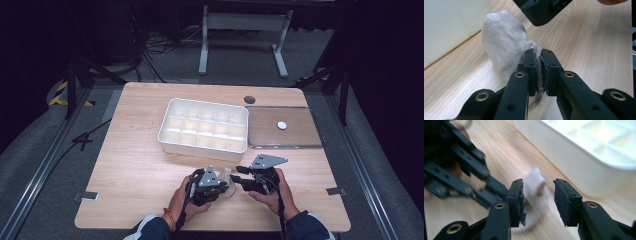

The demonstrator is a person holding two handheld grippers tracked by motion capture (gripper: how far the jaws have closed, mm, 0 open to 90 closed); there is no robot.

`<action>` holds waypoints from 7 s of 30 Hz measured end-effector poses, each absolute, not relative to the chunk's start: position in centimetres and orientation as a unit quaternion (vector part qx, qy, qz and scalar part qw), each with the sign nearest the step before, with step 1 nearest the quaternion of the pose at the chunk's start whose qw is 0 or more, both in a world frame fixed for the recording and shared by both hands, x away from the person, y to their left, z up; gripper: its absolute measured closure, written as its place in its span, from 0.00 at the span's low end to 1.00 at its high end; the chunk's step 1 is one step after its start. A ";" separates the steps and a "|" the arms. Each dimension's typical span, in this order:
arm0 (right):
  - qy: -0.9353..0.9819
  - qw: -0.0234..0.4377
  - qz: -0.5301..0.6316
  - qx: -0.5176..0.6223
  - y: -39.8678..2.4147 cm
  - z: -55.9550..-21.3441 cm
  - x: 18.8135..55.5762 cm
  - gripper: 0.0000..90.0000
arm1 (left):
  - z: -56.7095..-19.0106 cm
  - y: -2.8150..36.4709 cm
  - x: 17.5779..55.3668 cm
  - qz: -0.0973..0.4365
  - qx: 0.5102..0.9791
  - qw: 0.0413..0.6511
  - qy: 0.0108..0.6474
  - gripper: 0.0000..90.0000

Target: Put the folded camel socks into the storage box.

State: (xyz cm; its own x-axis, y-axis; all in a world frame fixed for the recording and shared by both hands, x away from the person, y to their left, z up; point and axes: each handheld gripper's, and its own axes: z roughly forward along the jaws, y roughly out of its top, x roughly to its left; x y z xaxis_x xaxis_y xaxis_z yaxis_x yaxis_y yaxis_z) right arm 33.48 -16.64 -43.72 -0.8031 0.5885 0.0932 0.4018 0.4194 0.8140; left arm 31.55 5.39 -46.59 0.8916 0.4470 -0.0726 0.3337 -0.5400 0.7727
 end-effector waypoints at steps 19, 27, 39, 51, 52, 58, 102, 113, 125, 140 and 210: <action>0.856 0.105 0.407 0.303 -15.1 -46.5 35.4 0.90 | -45.6 6.2 30.3 0.076 0.883 0.421 0.193 0.84; 0.857 0.120 0.402 0.297 -14.6 -46.5 34.8 0.91 | -43.8 8.7 32.2 0.066 0.836 0.489 0.240 0.83; 0.865 0.145 0.381 0.293 -13.9 -46.8 33.8 0.92 | -46.9 5.7 31.0 0.053 0.877 0.442 0.181 0.88; 0.862 0.149 0.388 0.289 -14.5 -46.0 34.3 0.91 | -47.5 6.1 31.3 0.053 0.878 0.441 0.179 0.89; 0.862 0.152 0.388 0.289 -14.5 -45.8 34.4 0.90 | -47.5 6.2 31.4 0.055 0.878 0.442 0.178 0.89; 0.854 0.193 0.387 0.290 -14.3 -44.6 34.6 0.91 | -47.6 6.4 31.7 0.045 0.875 0.449 0.178 0.90; 0.870 0.146 0.413 0.228 -13.5 -46.6 35.0 0.99 | -47.4 6.6 31.4 0.060 0.887 0.429 0.158 0.95; 0.857 0.176 0.404 0.267 -15.0 -46.0 35.7 0.97 | -47.5 6.6 31.6 0.056 0.885 0.435 0.156 0.94; 0.871 0.139 0.416 0.221 -14.2 -46.4 34.6 0.89 | -47.5 6.6 31.5 0.060 0.886 0.432 0.158 0.94; 0.872 0.148 0.408 0.229 -14.2 -46.5 34.2 0.91 | -43.9 9.8 30.9 0.077 0.868 0.451 0.192 0.85; 0.864 0.085 0.399 0.295 -14.2 -46.0 34.4 0.41 | -48.0 8.0 31.3 0.063 0.904 0.378 0.188 0.58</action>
State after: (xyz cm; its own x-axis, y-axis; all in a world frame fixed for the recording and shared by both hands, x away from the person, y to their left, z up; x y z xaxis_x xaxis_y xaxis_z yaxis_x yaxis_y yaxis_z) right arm 34.39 -14.17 -46.00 -0.8110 0.5781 0.0893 0.4431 0.5074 0.7391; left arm 31.30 8.01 -47.99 0.9210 0.3885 -0.0277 0.2929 -0.6439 0.7068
